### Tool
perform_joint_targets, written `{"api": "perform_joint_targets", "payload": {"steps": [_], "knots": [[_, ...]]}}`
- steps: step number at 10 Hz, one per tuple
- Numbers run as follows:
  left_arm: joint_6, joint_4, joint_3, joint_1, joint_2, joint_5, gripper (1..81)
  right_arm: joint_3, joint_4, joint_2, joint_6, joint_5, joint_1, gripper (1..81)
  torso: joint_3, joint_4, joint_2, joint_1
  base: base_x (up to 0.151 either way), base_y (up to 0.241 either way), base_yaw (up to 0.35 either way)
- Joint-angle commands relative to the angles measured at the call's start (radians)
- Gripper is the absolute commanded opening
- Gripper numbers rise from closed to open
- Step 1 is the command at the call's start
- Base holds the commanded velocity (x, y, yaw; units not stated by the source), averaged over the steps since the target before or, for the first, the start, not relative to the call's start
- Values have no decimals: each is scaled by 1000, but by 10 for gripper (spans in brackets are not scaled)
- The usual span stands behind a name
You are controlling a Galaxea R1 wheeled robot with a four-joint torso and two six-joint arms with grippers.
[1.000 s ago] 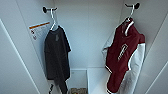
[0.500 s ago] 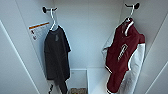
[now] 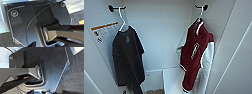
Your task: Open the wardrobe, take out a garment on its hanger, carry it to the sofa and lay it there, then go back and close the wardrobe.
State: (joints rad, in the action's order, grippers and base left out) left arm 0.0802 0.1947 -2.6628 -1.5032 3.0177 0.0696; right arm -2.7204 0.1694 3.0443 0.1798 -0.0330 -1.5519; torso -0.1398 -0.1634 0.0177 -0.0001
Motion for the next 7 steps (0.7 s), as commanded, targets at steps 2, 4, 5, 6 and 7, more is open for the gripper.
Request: {"api": "perform_joint_targets", "payload": {"steps": [2, 4, 5, 6, 7], "knots": [[-4, 9, 9, 83, 4, -97, 811, 2, 9, 3, -3, 56, 29, 811, 28, -53, 0, 0, 0, 0, 0], [-2, 51, 18, 112, 3, -100, 811, 2, 9, 3, -3, 56, 34, 811, 14, -74, 0, 0, 0, 0, 0], [-4, 63, 47, 138, -6, -100, 811, 4, 9, 3, -3, 54, 34, 811, 15, -76, 0, 0, 0, 0, 0], [-2, 72, 120, 174, -40, -114, 811, 4, 9, 3, -3, 54, 34, 811, 15, -76, 0, 0, 0, 0, 0], [-2, 72, 232, 212, -89, -138, 811, 4, 9, 3, -3, 54, 34, 811, 15, -76, 0, 0, 0, 0, 0]]}}
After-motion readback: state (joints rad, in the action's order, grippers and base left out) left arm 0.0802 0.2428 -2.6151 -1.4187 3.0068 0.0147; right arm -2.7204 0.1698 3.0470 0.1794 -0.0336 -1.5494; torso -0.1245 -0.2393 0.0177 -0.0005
